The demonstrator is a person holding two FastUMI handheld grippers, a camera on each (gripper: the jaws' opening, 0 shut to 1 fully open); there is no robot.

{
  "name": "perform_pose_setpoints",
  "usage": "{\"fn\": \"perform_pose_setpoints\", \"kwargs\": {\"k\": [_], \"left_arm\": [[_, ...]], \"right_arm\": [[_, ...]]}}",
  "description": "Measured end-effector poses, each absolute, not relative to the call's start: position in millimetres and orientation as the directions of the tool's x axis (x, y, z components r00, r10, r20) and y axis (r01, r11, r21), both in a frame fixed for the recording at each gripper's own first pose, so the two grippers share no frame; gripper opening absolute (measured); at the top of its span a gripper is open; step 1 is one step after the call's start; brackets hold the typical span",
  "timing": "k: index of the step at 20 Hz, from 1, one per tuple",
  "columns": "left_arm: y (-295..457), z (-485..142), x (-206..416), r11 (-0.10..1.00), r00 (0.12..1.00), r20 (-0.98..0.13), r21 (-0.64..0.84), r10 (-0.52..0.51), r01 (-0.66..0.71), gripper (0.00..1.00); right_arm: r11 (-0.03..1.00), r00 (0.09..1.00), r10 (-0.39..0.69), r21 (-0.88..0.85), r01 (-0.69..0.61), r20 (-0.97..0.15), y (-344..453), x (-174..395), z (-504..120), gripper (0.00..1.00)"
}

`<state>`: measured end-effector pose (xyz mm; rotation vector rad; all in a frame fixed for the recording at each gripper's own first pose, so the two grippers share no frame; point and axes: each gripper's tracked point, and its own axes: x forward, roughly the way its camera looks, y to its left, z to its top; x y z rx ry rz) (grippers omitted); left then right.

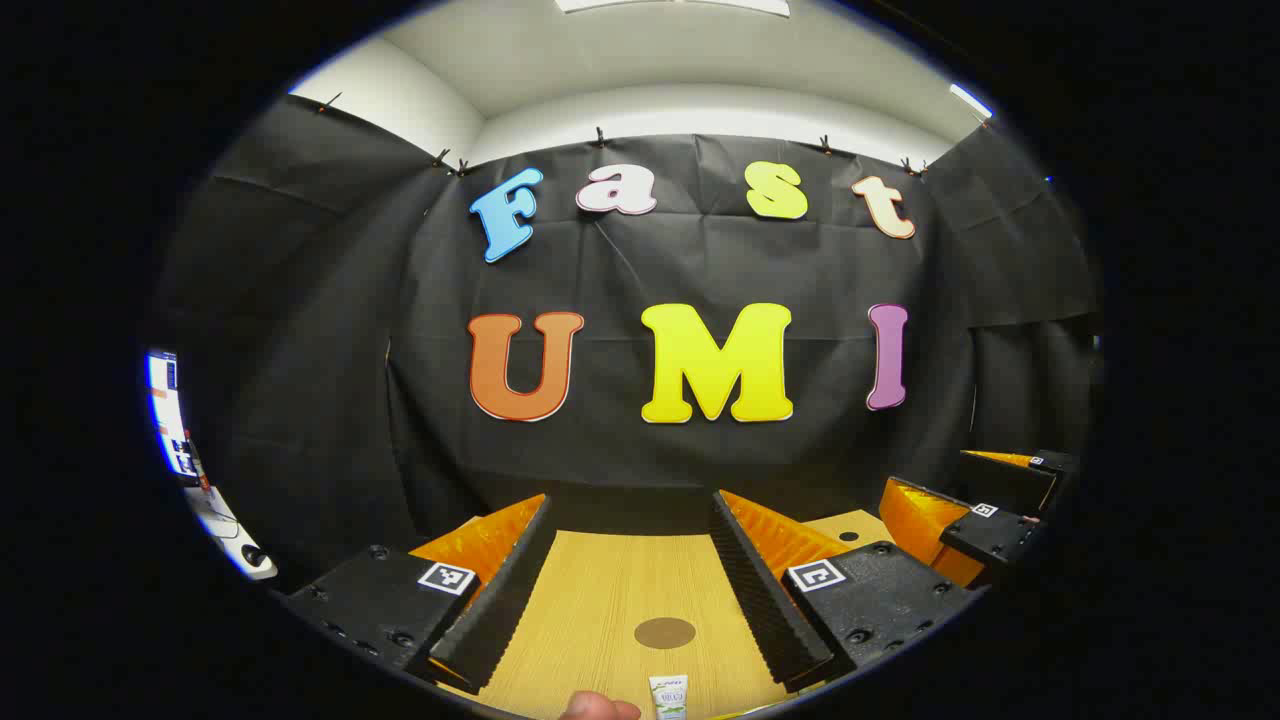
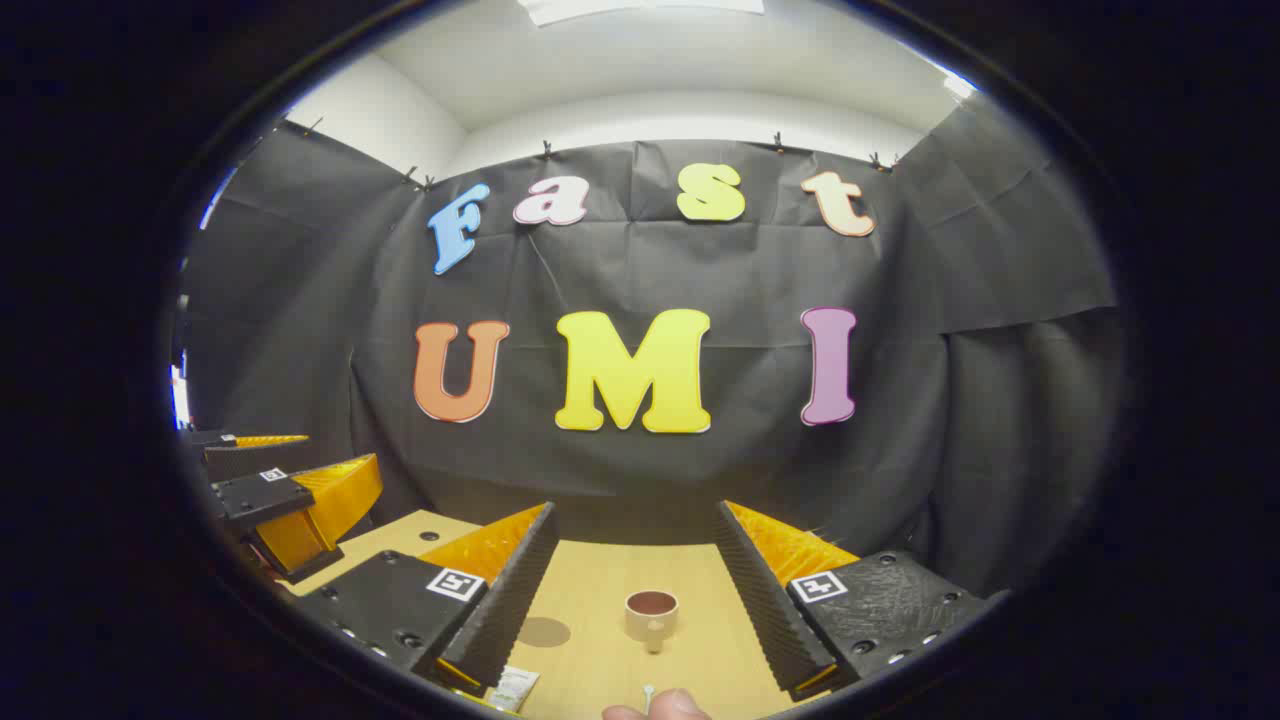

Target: Put the toothbrush and toothpaste on the desktop into the cup, then pick up the cup and place it on the coaster on the desktop.

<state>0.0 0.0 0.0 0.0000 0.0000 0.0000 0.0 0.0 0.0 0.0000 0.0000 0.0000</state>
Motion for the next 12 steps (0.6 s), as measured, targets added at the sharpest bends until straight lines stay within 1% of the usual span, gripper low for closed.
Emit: {"fn": "perform_pose_setpoints", "kwargs": {"k": [1, 12], "left_arm": [[-0.4, 0.1, 0.6, 1.000, 1.000, -0.002, 0.000, 0.000, 0.000, 0.97], [-5.4, -8.2, 10.3, 1.000, 1.000, -0.022, 0.005, -0.005, 0.005, 0.97]], "right_arm": [[1.000, 1.000, 0.001, 0.002, -0.001, -0.001, -0.6, 1.1, 0.3, 0.95], [1.000, 1.000, -0.020, 0.003, 0.020, -0.011, -9.3, 10.4, -3.2, 0.95]]}}
